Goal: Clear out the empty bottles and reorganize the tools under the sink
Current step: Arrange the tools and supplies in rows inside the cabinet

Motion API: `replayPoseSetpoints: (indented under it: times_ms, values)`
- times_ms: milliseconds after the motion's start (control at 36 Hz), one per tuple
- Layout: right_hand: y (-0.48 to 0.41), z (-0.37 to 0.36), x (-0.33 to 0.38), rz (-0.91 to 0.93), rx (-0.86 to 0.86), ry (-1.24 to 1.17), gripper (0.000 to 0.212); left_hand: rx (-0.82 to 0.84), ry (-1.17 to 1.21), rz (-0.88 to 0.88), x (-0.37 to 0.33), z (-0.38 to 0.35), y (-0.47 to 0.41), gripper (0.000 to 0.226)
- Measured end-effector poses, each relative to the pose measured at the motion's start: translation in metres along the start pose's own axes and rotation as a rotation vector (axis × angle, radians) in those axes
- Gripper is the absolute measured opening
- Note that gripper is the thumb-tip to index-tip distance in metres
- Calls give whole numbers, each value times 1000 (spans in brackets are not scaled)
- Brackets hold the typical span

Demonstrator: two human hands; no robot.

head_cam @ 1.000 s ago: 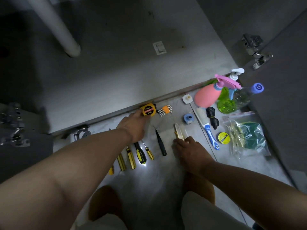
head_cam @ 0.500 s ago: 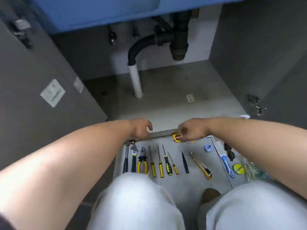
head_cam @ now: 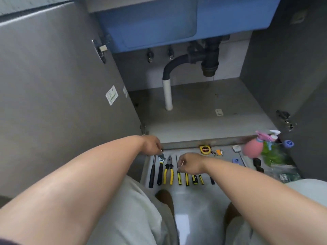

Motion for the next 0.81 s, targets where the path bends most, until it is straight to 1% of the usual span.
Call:
replayPoseSetpoints:
  times_ms: [83,167,222,250,306,361,500,583,639,694,806]
  values:
    - [-16,-18,1,-8,34,-29,27,73,29,32,18,-15,-14,36]
    - [-41,-33,-3,-36,60,-82,24,149,19,50,33,-27,-38,38]
    - [-62,-43,-7,-51,80,-121,22,191,17,58,42,-35,-58,35]
    - [-72,-48,-8,-50,88,-135,20,207,14,59,47,-40,-68,31]
    - [-94,-58,-12,-50,84,-168,17,207,54,70,59,-51,-91,35]
    - [-108,-66,-15,-51,74,-210,19,173,116,80,68,-64,-106,41]
    - [-155,-88,-22,-50,40,-290,19,88,158,130,100,-109,-152,53]
    - [-181,-99,-22,-52,22,-319,18,-5,311,211,116,-135,-165,60]
    - [-195,-107,-20,-63,32,-328,21,-83,427,278,128,-150,-169,58]
    - [-209,-113,-17,-64,41,-336,25,-145,489,340,139,-166,-171,56]
    - [-228,-126,-8,-67,34,-360,31,-188,547,405,148,-198,-173,62]
Point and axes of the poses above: each hand's wrist, its own y-axis away from the middle knuckle, its own z-axis out of the back of the hand, x = y × z, the point moved 6 cm from there along -y, towards the middle knuckle, and after that the axes turned 13 degrees about -z, right-handed, at the moved point
